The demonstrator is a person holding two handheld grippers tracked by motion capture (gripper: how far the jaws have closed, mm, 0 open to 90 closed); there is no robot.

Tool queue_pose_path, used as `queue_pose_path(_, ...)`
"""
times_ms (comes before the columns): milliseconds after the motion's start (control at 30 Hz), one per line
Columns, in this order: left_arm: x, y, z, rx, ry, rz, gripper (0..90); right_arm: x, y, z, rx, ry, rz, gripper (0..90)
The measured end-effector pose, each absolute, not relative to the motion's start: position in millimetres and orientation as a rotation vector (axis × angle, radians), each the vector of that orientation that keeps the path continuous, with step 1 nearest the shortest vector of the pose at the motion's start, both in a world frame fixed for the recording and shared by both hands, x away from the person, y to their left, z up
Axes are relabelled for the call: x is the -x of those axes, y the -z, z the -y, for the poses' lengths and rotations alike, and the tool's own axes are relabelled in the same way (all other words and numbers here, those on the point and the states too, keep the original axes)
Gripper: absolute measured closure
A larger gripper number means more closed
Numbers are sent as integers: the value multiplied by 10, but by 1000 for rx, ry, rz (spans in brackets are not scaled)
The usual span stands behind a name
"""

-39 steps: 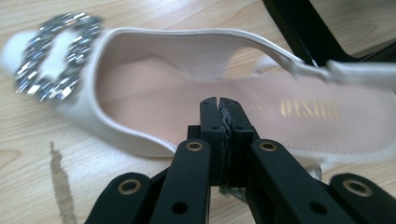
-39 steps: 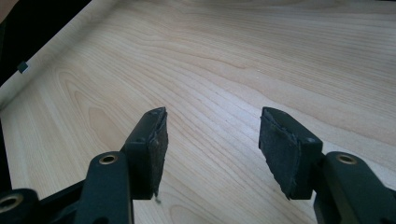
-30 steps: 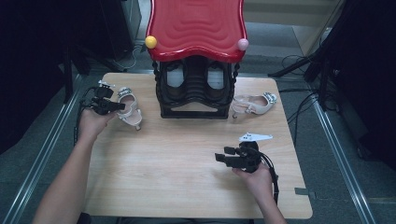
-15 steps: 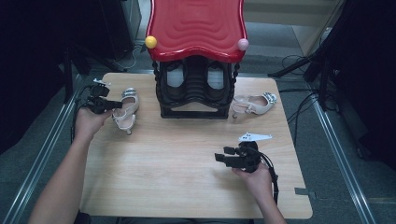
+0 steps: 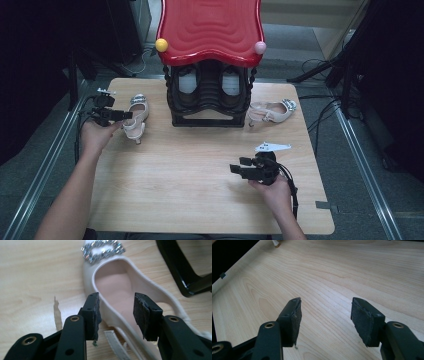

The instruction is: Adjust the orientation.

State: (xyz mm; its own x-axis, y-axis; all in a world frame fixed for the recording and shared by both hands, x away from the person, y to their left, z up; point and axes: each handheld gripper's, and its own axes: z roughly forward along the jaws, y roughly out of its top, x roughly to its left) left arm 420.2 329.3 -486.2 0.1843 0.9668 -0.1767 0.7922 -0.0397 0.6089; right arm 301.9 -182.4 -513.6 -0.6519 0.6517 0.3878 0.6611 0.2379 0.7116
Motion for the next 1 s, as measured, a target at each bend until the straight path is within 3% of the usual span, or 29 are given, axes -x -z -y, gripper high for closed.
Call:
queue_pose_path(300, -4251, 5030, -3277, -1799, -375, -1696, 604, -3029, 5145, 1798, 1300, 1415, 2469, 430)
queue_pose_path(467, -4271, 5044, -3262, -1802, -392, -1721, 701, -3027, 5139, 1808, 1305, 1419, 2469, 430)
queue_pose_path(600, -4251, 5057, -3299, -1819, -422, -1728, 838, -3030, 5141, 1807, 1305, 1418, 2468, 430)
queue_pose_path(1000, -4298, 5025, -3403, -1793, -298, -1753, 876, -3037, 5142, 1816, 1309, 1422, 2467, 428)
